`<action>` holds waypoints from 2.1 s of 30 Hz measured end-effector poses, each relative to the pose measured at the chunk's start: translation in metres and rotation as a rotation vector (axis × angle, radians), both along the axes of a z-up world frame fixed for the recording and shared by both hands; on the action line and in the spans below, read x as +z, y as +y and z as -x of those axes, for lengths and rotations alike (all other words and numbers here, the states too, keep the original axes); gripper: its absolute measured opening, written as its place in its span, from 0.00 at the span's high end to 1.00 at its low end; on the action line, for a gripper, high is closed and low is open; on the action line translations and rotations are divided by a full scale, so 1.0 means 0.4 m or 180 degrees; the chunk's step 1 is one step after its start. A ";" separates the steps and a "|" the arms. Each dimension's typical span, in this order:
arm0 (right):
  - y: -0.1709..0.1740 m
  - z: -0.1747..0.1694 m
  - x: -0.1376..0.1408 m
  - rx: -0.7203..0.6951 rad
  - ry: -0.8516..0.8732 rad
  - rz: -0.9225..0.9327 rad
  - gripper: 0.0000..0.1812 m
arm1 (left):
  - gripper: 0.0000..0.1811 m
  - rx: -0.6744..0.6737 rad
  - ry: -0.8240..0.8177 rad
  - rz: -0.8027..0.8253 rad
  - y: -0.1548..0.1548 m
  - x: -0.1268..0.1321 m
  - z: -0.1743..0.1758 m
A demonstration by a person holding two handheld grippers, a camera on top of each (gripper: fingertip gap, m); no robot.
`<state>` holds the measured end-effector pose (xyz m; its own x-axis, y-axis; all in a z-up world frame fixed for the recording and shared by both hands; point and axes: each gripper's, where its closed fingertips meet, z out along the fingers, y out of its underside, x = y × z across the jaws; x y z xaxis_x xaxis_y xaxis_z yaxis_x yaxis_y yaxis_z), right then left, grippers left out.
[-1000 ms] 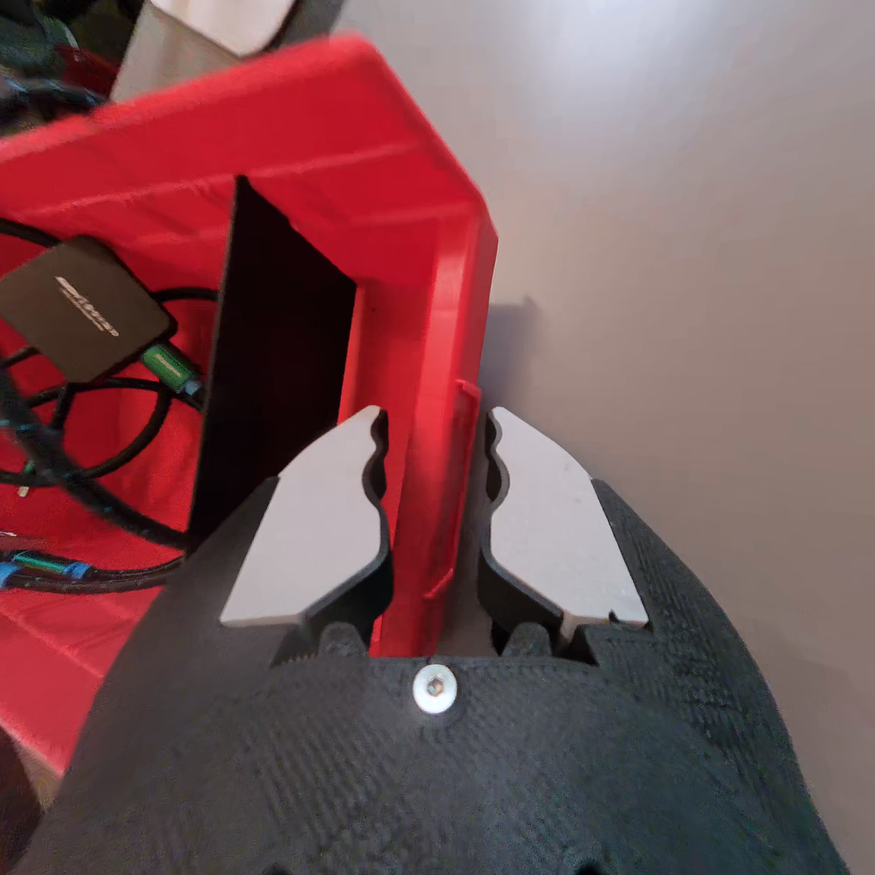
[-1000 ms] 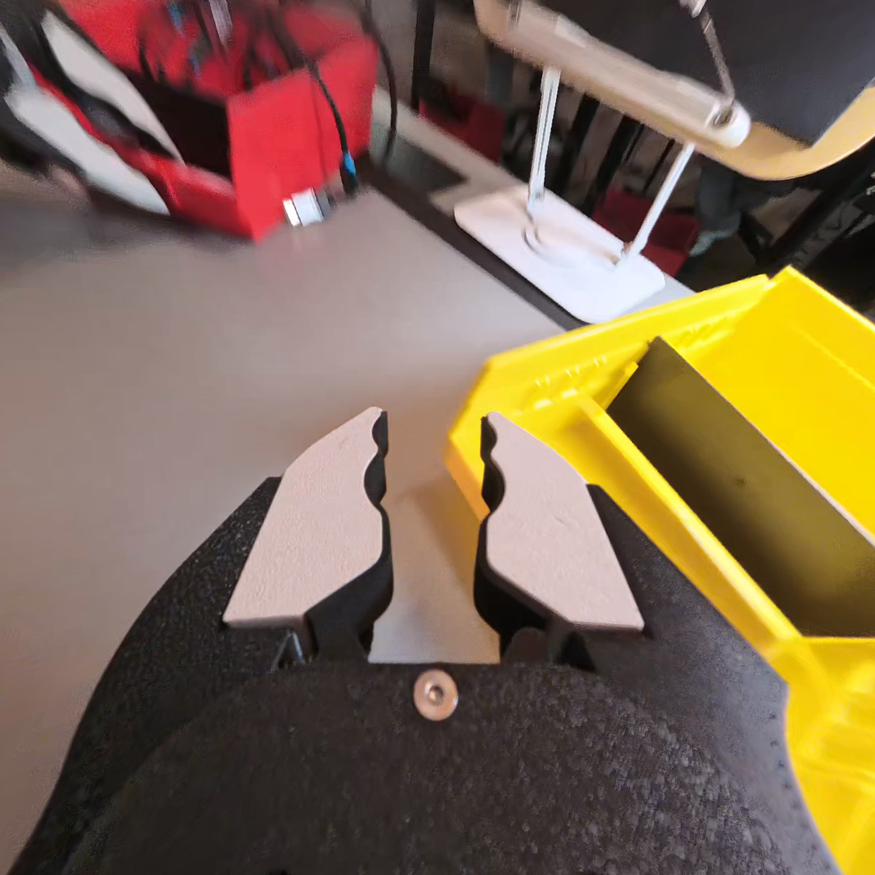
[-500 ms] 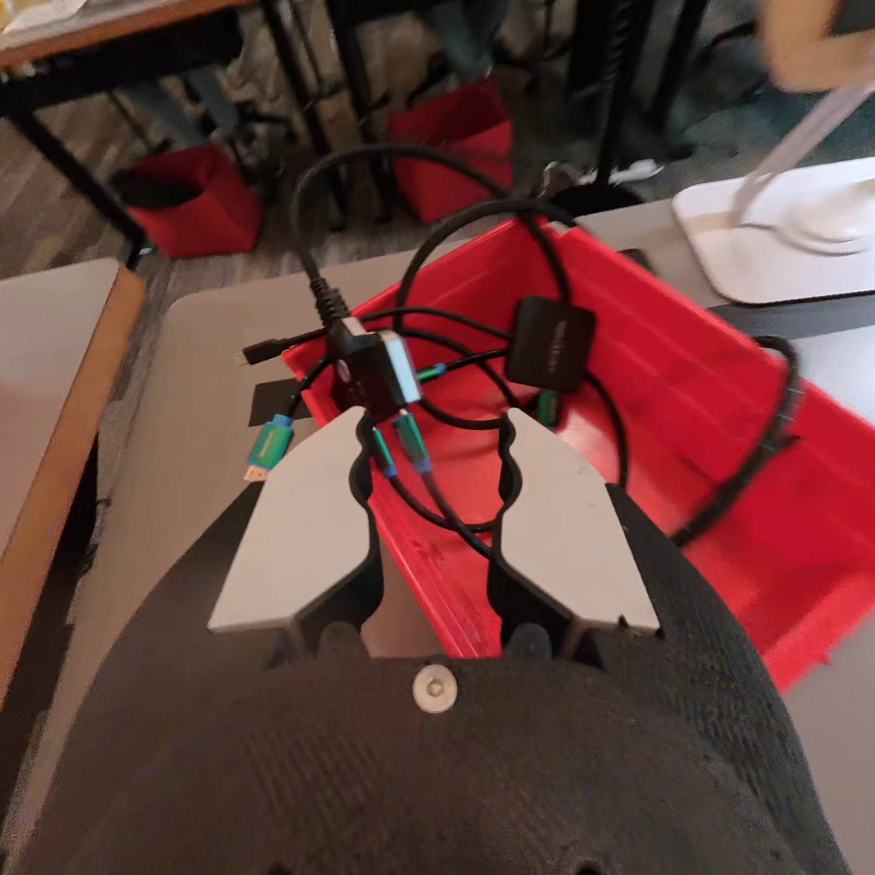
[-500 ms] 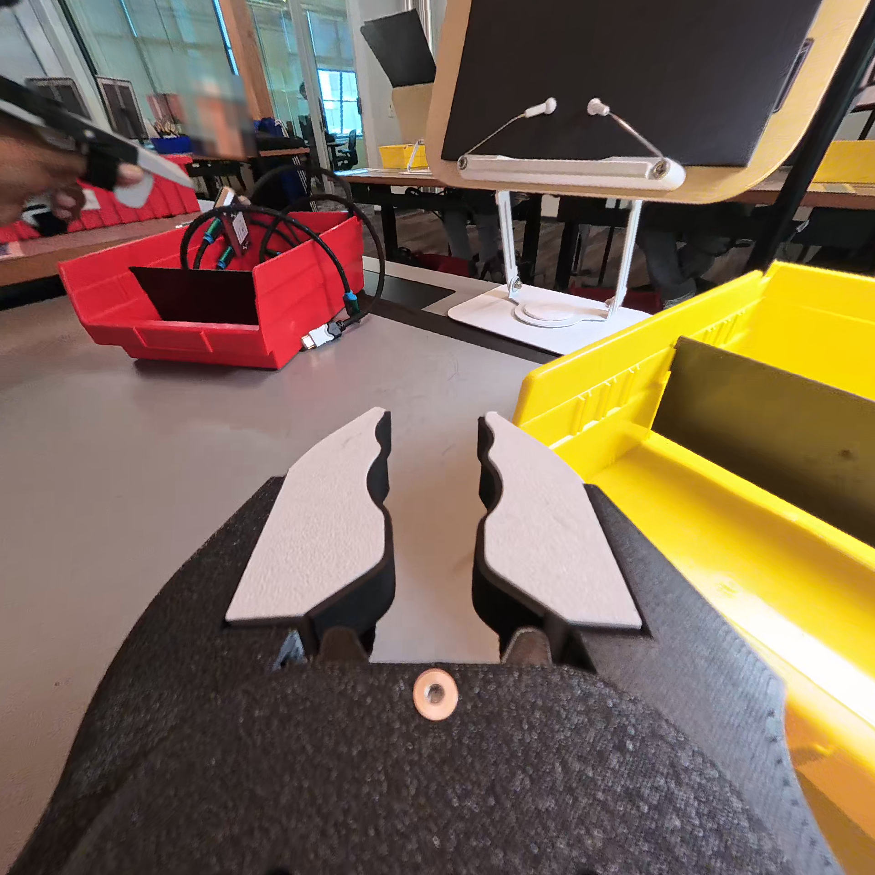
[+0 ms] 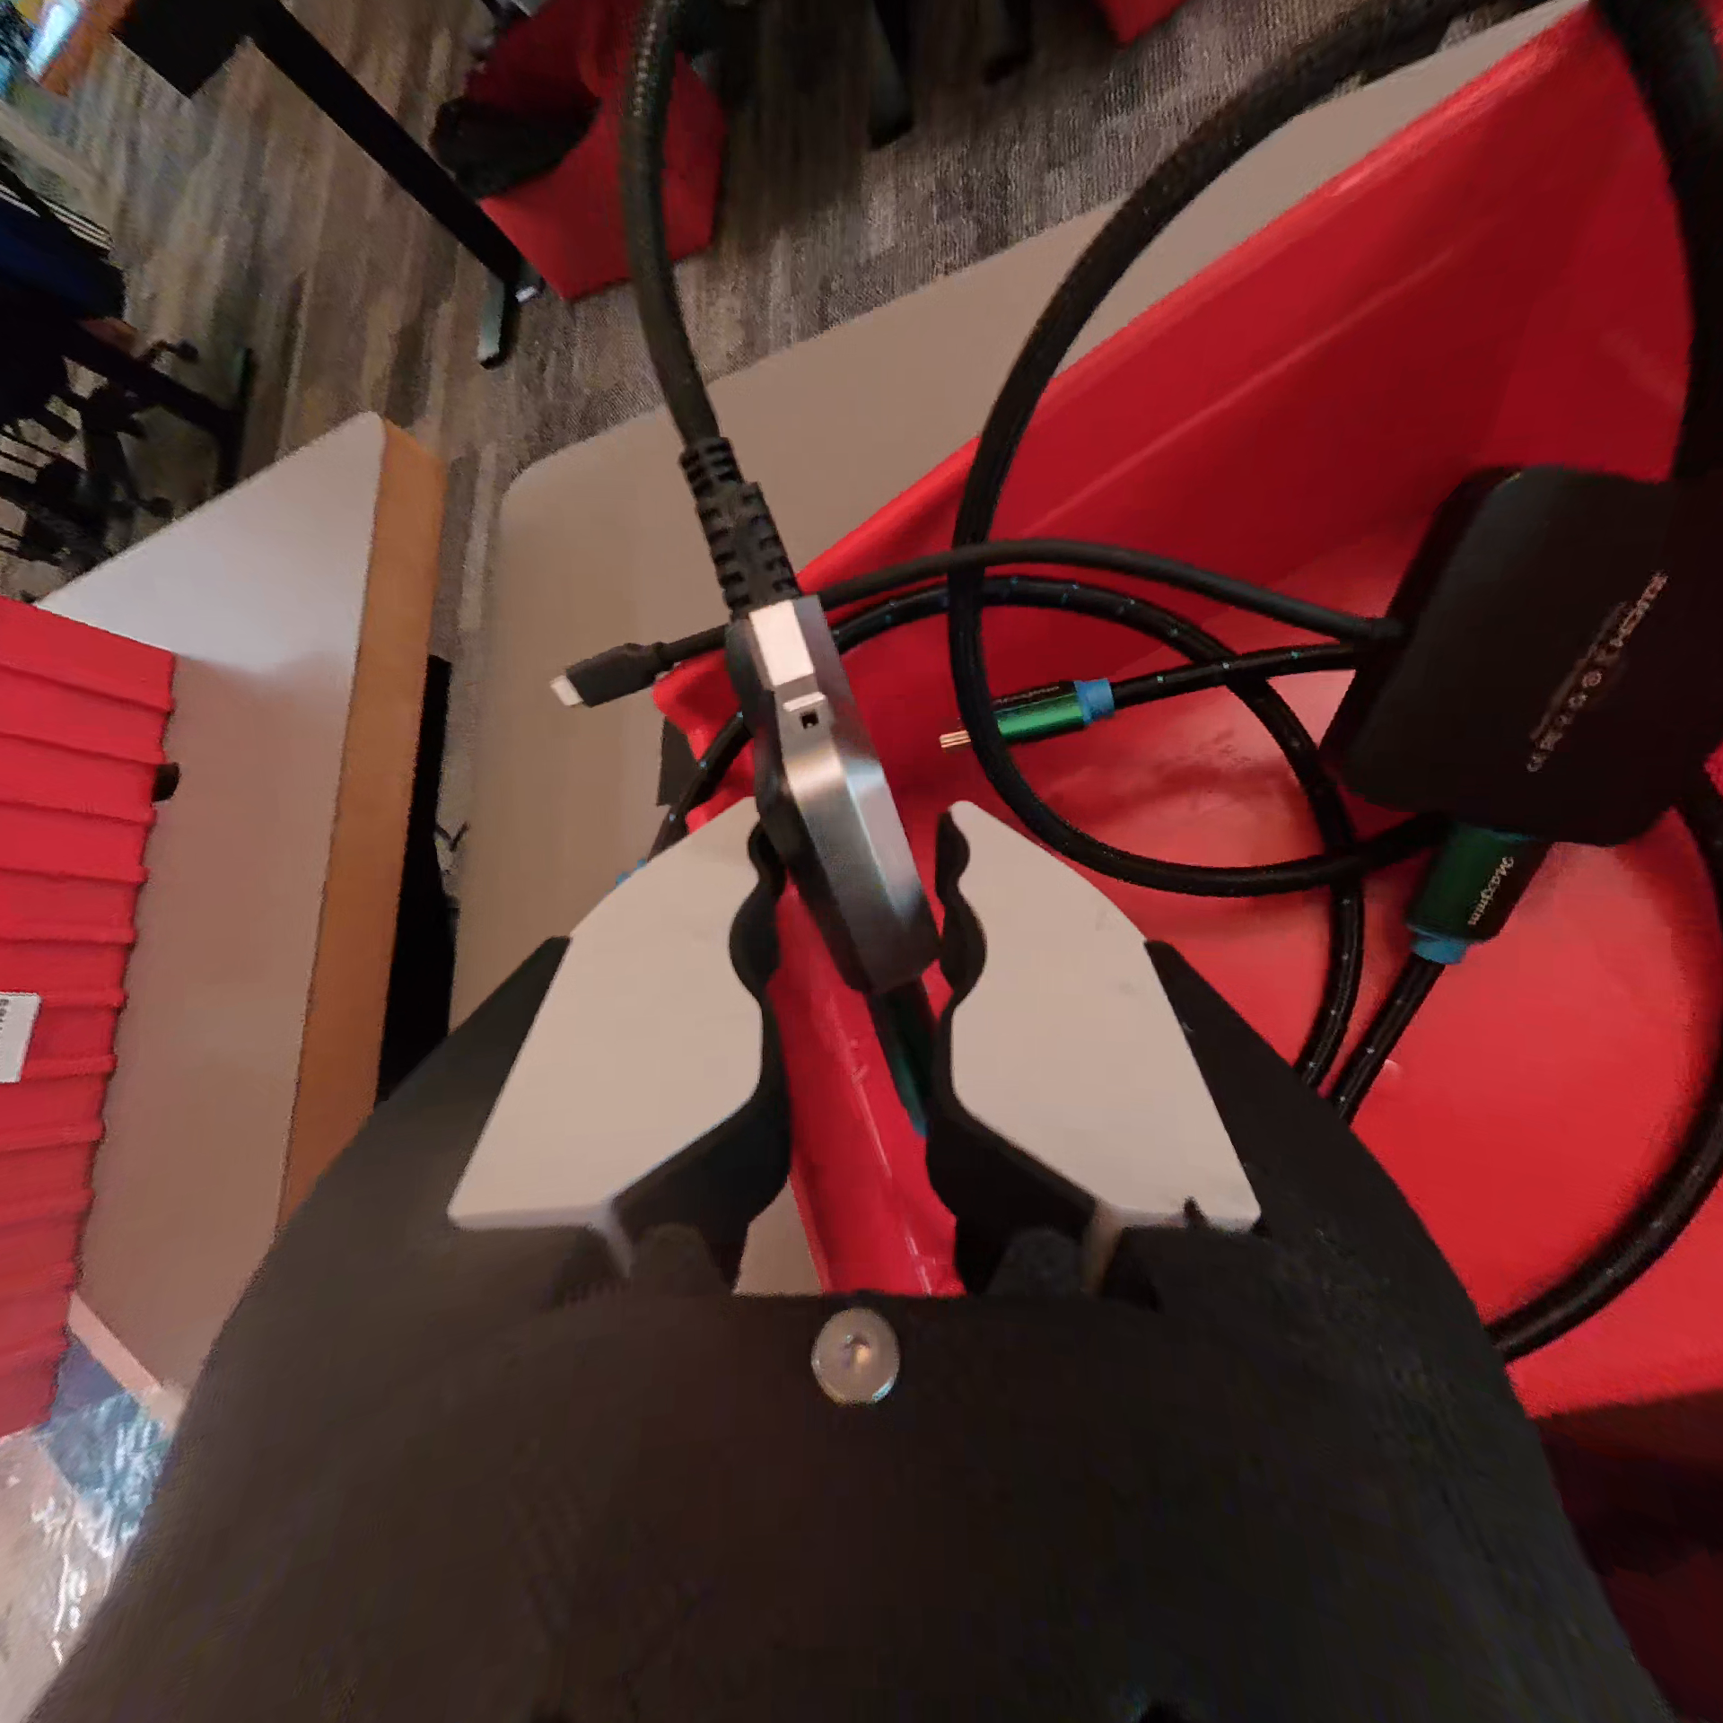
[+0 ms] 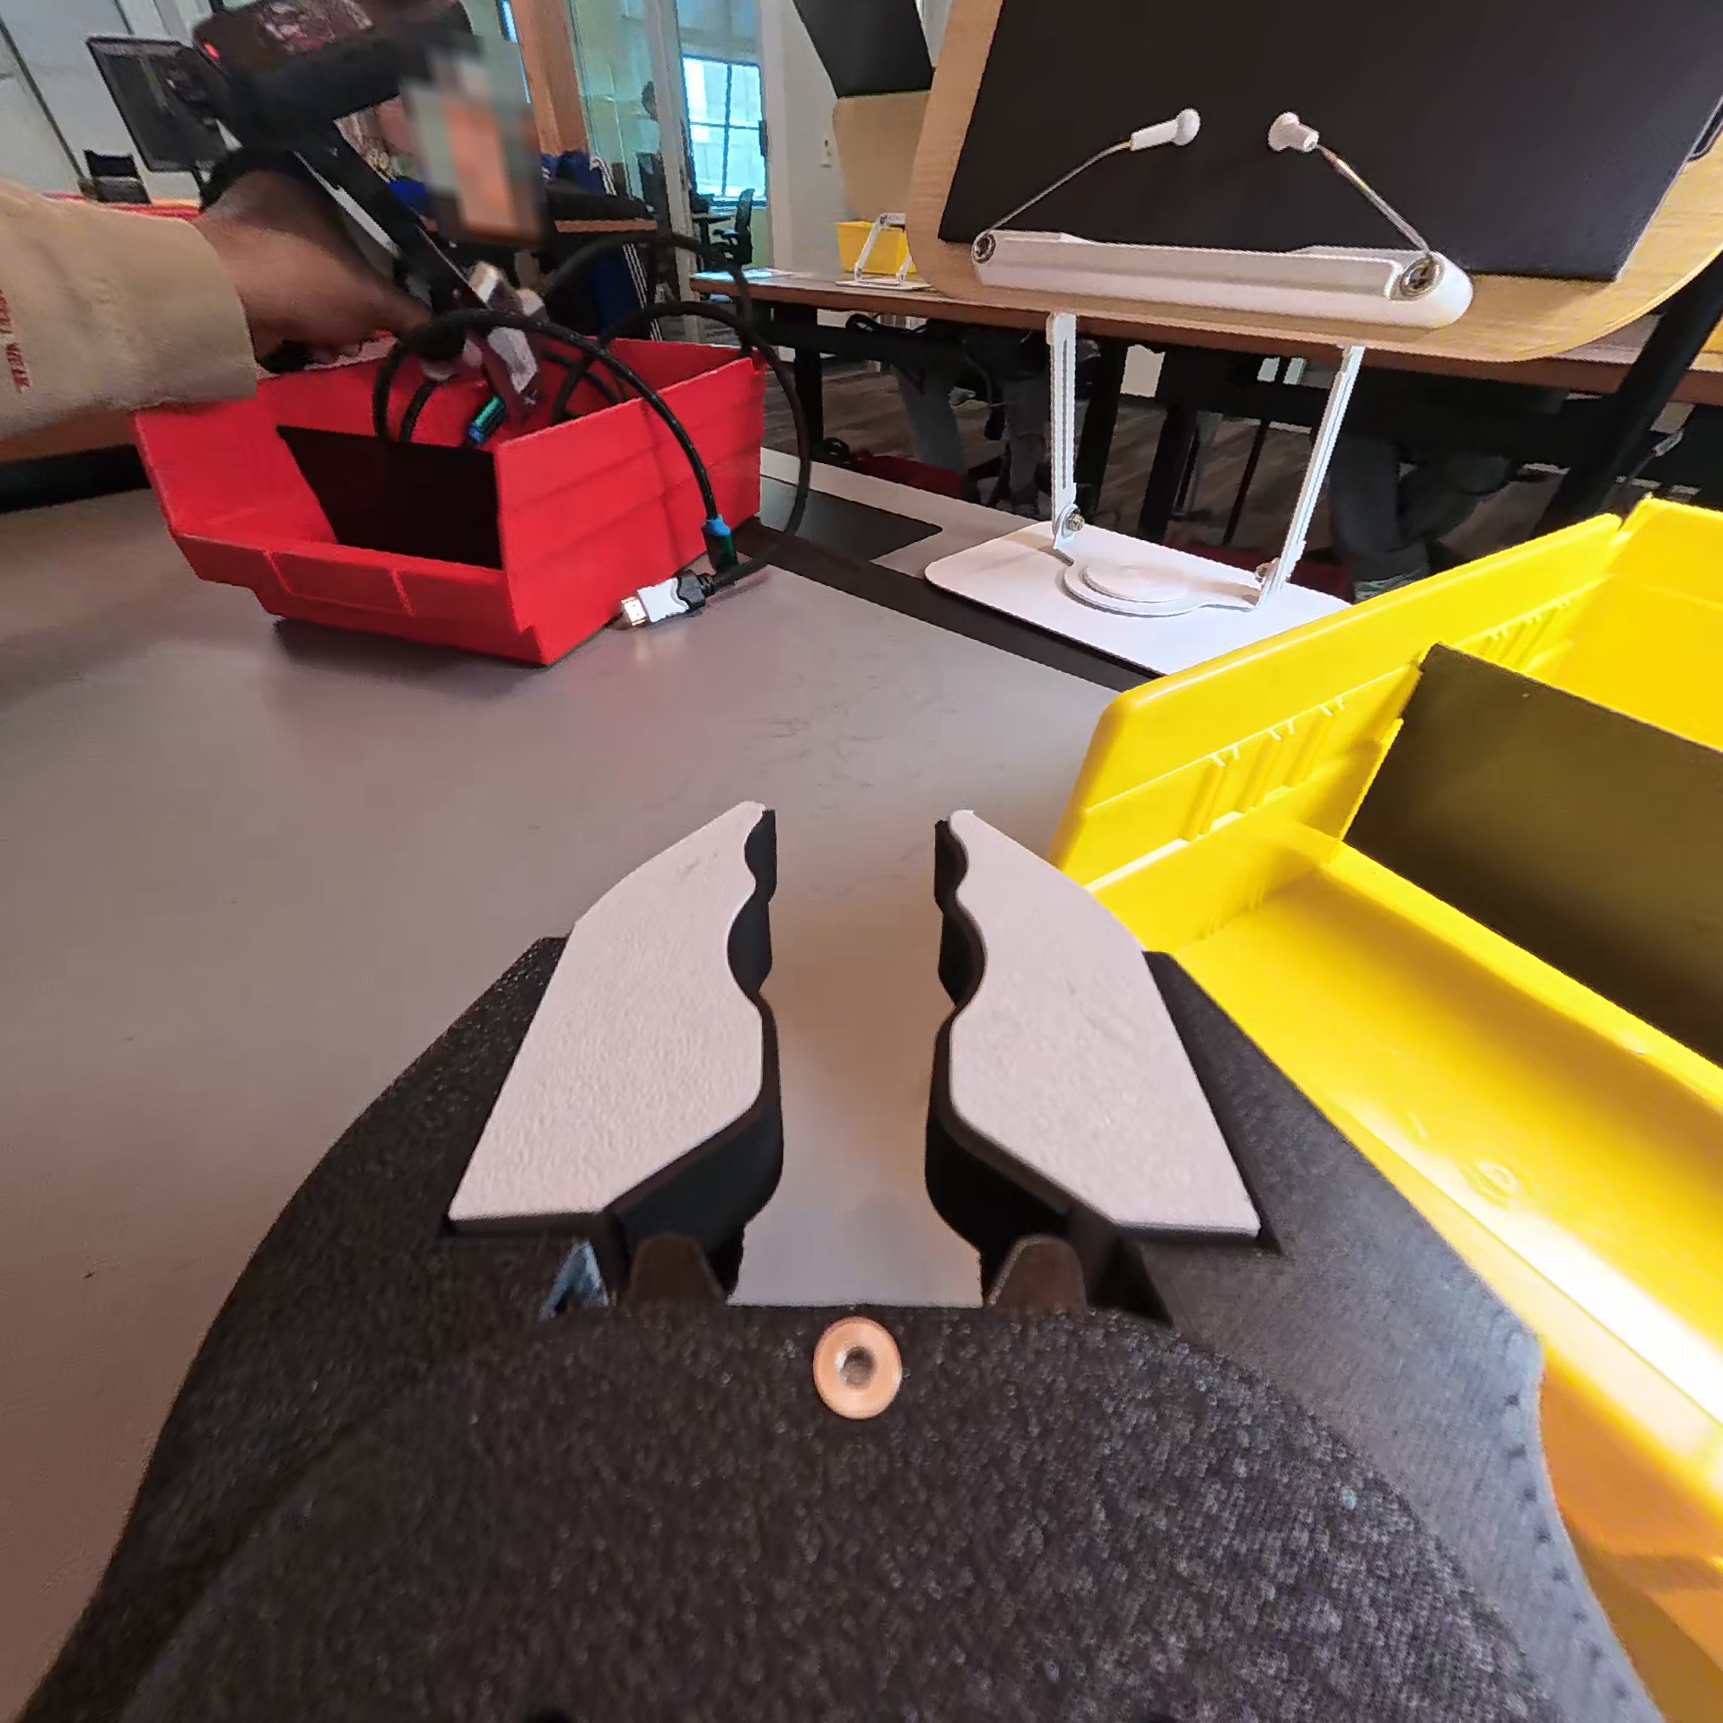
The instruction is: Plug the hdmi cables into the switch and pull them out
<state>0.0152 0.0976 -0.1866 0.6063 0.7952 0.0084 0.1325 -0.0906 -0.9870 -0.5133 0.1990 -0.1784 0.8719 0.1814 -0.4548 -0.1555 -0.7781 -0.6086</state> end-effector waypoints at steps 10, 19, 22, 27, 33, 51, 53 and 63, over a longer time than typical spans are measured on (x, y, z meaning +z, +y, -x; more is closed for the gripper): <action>-0.013 0.004 0.012 0.0046 0.0046 -0.0035 0.83 | 0.88 -0.0355 0.0603 -0.0486 -0.002 0.179 -0.055; -0.020 0.001 0.013 -0.0003 -0.0036 -0.0141 0.83 | 0.88 -0.0502 0.1014 -0.0780 -0.033 0.299 -0.103; -0.020 0.001 0.011 -0.0014 -0.0055 -0.0152 0.83 | 0.88 -0.0531 0.1102 -0.0871 -0.046 0.343 -0.110; -0.021 0.003 0.007 -0.0027 -0.0103 -0.0181 0.83 | 0.88 -0.0537 0.1208 -0.1036 -0.063 0.413 -0.117; -0.022 -0.001 0.012 -0.0049 -0.0104 -0.0230 0.83 | 0.88 -0.0564 0.1381 -0.1251 -0.076 0.525 -0.129; -0.077 0.063 0.347 0.0310 0.0621 -0.0760 0.83 | 0.88 -0.1371 0.1556 -0.2404 -0.254 0.926 -0.448; -0.112 0.082 0.463 0.0436 0.0797 -0.0919 0.83 | 0.88 -0.1540 0.1583 -0.2523 -0.275 0.943 -0.517; -0.221 0.122 0.655 0.0960 0.1177 -0.0971 0.83 | 0.88 -0.2420 0.1445 -0.2568 -0.321 0.874 -0.828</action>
